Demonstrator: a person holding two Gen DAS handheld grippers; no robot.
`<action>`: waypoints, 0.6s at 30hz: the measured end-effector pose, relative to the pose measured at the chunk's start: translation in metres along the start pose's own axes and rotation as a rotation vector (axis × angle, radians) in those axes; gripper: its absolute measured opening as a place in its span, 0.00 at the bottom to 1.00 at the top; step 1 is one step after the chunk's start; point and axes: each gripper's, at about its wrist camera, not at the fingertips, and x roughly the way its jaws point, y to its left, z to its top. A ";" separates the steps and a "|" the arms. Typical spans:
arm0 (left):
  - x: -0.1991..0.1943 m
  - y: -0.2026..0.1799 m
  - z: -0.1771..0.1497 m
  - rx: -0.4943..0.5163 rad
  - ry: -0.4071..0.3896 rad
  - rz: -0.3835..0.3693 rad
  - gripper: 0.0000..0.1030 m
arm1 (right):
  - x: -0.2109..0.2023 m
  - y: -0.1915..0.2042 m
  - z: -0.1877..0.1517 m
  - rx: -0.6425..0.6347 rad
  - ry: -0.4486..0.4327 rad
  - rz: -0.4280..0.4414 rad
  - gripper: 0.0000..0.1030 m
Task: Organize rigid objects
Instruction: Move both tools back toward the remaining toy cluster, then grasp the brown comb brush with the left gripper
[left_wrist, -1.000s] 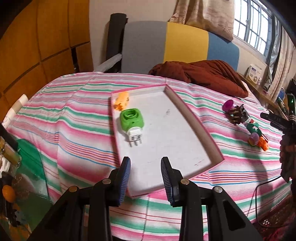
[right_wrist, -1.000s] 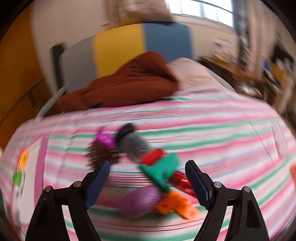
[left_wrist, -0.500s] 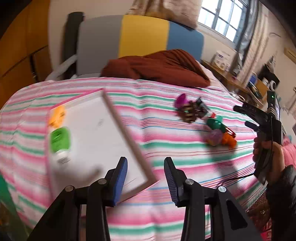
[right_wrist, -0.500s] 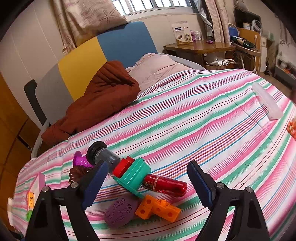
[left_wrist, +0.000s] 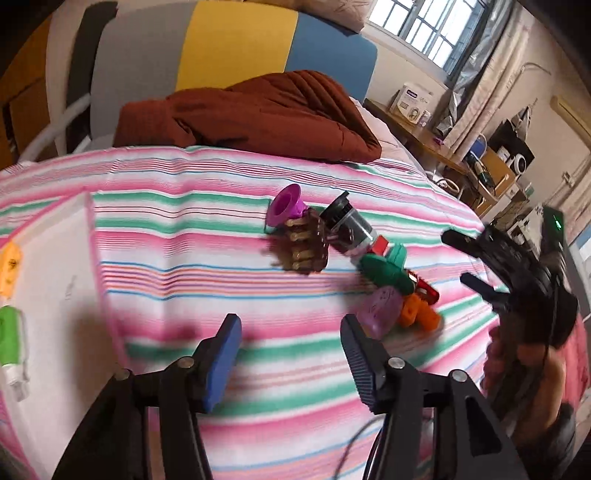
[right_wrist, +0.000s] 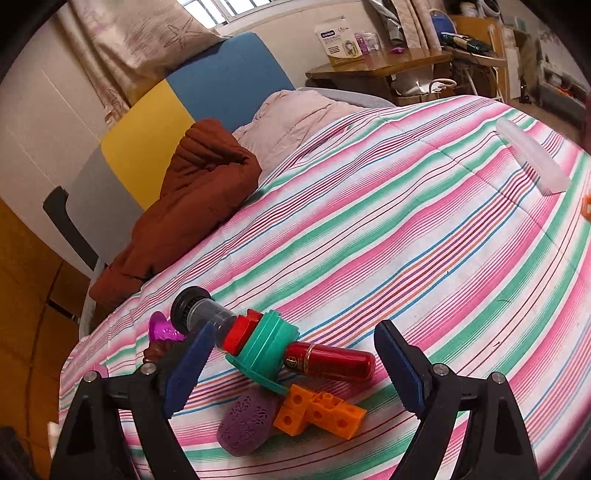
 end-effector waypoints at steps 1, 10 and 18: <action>0.006 0.000 0.005 -0.008 -0.001 -0.017 0.58 | 0.000 -0.001 0.000 0.004 0.002 0.005 0.86; 0.043 0.002 0.036 -0.092 -0.002 -0.113 0.75 | 0.002 0.001 0.001 0.014 0.018 0.044 0.86; 0.078 -0.024 0.045 0.036 0.008 -0.063 0.95 | 0.002 0.001 0.001 0.025 0.028 0.070 0.86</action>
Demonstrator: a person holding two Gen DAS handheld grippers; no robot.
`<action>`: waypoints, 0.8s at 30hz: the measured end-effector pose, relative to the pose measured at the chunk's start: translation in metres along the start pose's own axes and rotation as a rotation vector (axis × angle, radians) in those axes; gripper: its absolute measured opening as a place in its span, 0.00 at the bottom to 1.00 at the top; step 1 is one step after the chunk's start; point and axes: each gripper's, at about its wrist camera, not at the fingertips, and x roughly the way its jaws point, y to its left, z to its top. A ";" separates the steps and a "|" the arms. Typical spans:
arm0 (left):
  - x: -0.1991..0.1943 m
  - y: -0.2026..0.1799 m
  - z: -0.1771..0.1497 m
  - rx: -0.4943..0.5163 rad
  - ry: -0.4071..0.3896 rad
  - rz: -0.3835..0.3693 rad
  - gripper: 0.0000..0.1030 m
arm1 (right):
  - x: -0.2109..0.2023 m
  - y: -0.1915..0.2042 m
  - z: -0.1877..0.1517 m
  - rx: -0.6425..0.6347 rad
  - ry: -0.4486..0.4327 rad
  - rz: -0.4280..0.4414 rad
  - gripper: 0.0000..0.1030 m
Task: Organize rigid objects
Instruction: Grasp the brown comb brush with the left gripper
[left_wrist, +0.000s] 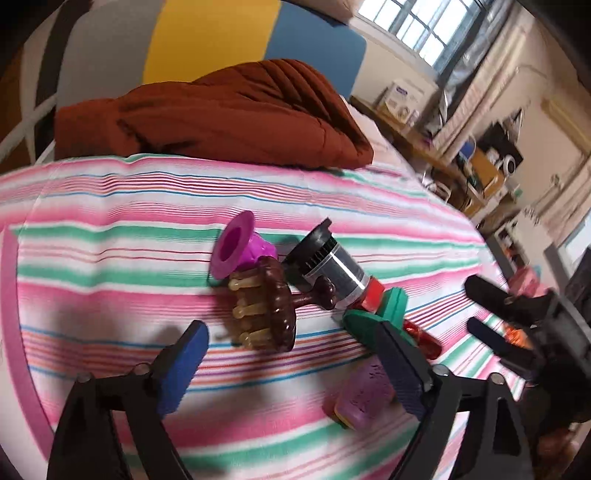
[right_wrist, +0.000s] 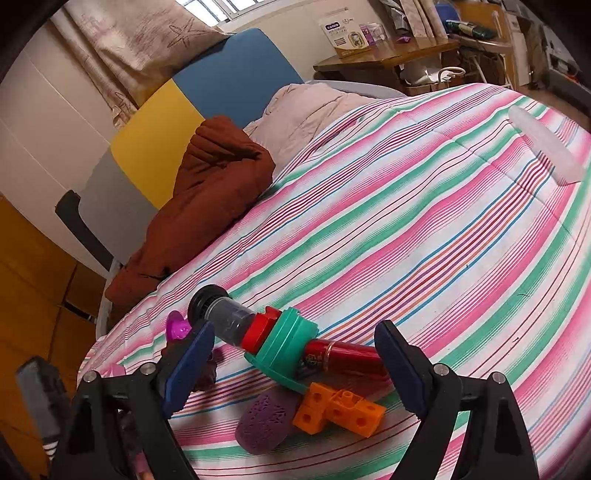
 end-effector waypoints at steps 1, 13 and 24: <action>0.006 -0.001 0.001 0.010 0.008 0.011 0.95 | 0.000 0.000 0.000 0.002 0.001 0.003 0.86; 0.018 0.013 -0.009 0.074 0.016 0.034 0.36 | -0.002 -0.003 0.003 0.008 -0.020 -0.008 0.87; -0.031 0.000 -0.078 0.139 0.037 0.061 0.35 | -0.002 -0.025 0.008 0.104 -0.014 -0.002 0.86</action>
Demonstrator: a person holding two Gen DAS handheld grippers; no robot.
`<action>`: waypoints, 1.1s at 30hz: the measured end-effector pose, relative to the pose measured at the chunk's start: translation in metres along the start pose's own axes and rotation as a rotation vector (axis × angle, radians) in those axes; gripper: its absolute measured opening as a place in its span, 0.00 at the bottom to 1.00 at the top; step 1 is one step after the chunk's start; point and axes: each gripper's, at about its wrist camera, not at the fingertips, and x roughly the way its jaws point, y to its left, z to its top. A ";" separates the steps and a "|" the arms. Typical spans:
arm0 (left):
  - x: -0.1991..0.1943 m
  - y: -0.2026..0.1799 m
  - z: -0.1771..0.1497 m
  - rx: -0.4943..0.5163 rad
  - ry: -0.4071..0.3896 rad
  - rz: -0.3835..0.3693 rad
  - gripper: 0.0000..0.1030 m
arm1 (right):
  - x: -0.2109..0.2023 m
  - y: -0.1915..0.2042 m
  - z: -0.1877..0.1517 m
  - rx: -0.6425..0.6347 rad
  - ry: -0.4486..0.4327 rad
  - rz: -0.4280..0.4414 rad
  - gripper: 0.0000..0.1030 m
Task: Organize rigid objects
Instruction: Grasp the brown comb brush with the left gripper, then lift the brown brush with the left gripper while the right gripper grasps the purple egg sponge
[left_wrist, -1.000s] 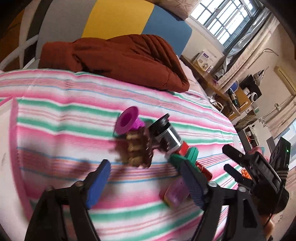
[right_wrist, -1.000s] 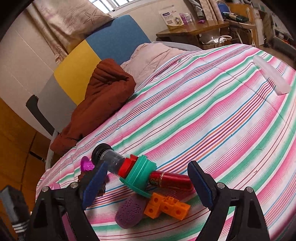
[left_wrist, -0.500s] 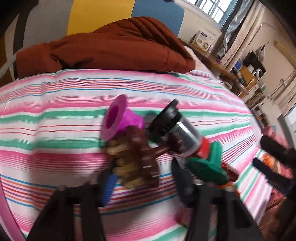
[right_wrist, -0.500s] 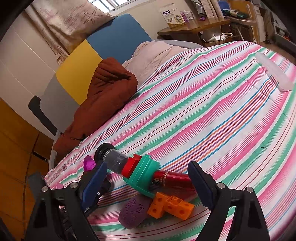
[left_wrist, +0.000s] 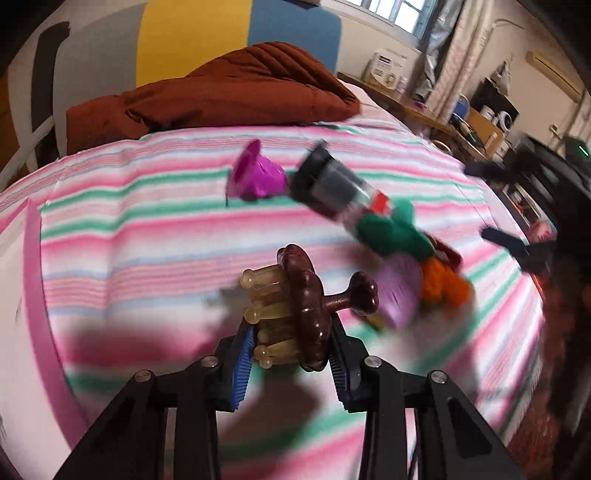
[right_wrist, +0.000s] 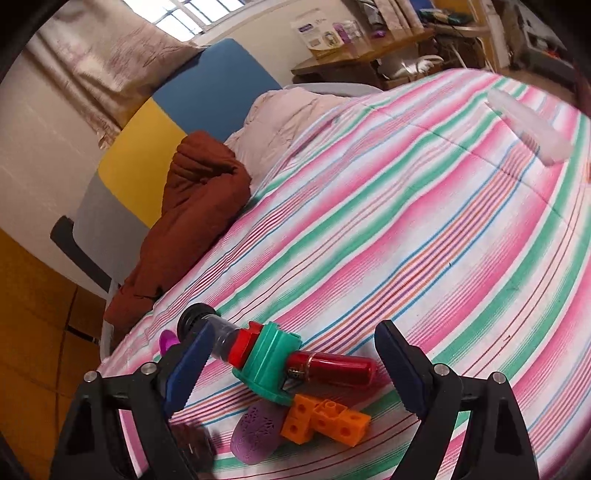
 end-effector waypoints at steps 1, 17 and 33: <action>-0.004 -0.004 -0.006 0.010 0.000 -0.002 0.35 | 0.000 -0.002 0.001 0.011 0.005 0.005 0.85; -0.012 -0.014 -0.031 0.040 -0.003 0.004 0.35 | 0.031 0.042 -0.029 -0.219 0.279 0.193 0.56; -0.011 -0.013 -0.029 0.052 -0.009 0.001 0.36 | 0.055 0.071 -0.059 -0.391 0.419 0.237 0.75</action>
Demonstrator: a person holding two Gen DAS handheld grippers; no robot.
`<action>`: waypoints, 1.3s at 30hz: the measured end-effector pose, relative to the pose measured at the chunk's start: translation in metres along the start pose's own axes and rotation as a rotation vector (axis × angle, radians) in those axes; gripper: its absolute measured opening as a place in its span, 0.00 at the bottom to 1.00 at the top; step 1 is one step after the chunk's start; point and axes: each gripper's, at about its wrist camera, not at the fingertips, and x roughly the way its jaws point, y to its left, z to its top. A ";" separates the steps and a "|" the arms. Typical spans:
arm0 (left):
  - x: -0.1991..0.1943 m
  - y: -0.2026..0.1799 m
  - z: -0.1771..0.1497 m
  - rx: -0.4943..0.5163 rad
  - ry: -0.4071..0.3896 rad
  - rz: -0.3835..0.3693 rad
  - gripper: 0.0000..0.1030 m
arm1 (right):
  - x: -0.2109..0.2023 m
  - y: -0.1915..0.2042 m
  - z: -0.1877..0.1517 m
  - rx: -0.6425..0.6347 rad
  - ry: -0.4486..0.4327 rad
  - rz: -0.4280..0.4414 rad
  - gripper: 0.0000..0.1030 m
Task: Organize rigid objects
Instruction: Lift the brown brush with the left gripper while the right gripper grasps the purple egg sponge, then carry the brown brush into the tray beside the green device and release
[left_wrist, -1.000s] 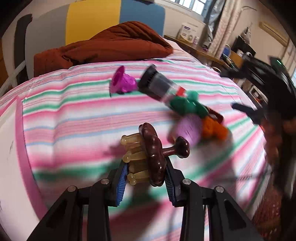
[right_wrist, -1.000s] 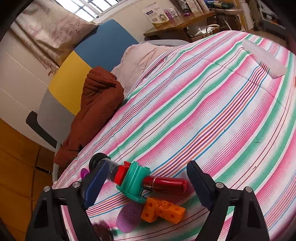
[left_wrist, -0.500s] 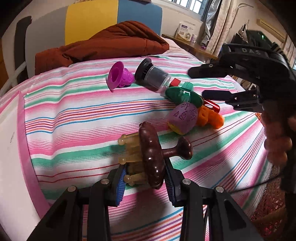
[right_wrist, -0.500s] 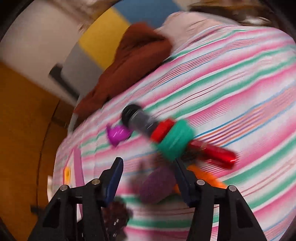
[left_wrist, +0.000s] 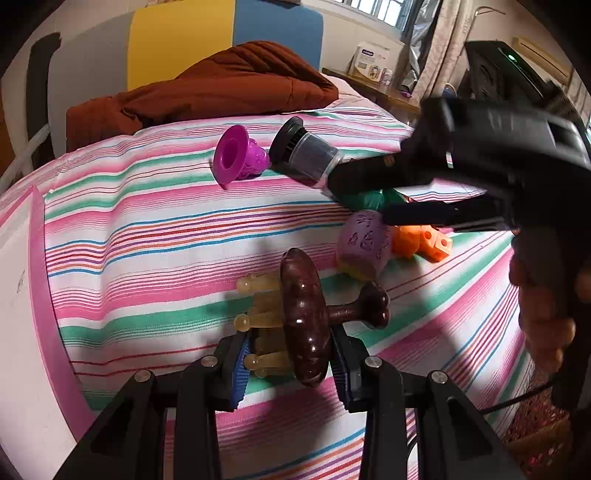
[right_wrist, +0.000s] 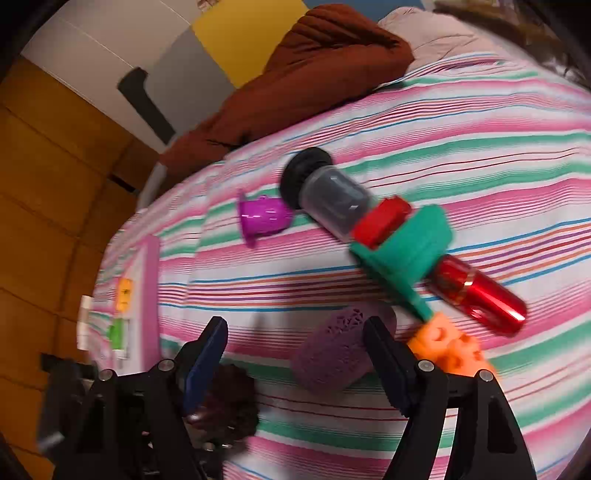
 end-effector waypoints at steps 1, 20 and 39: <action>-0.002 0.000 -0.002 0.005 -0.005 0.002 0.36 | -0.001 0.001 0.000 0.008 0.004 0.035 0.74; -0.044 -0.008 -0.022 0.011 -0.055 -0.021 0.36 | 0.022 0.011 -0.006 -0.092 0.065 -0.220 0.43; -0.093 0.011 -0.032 -0.041 -0.123 -0.027 0.36 | 0.035 0.017 -0.016 -0.233 0.065 -0.253 0.42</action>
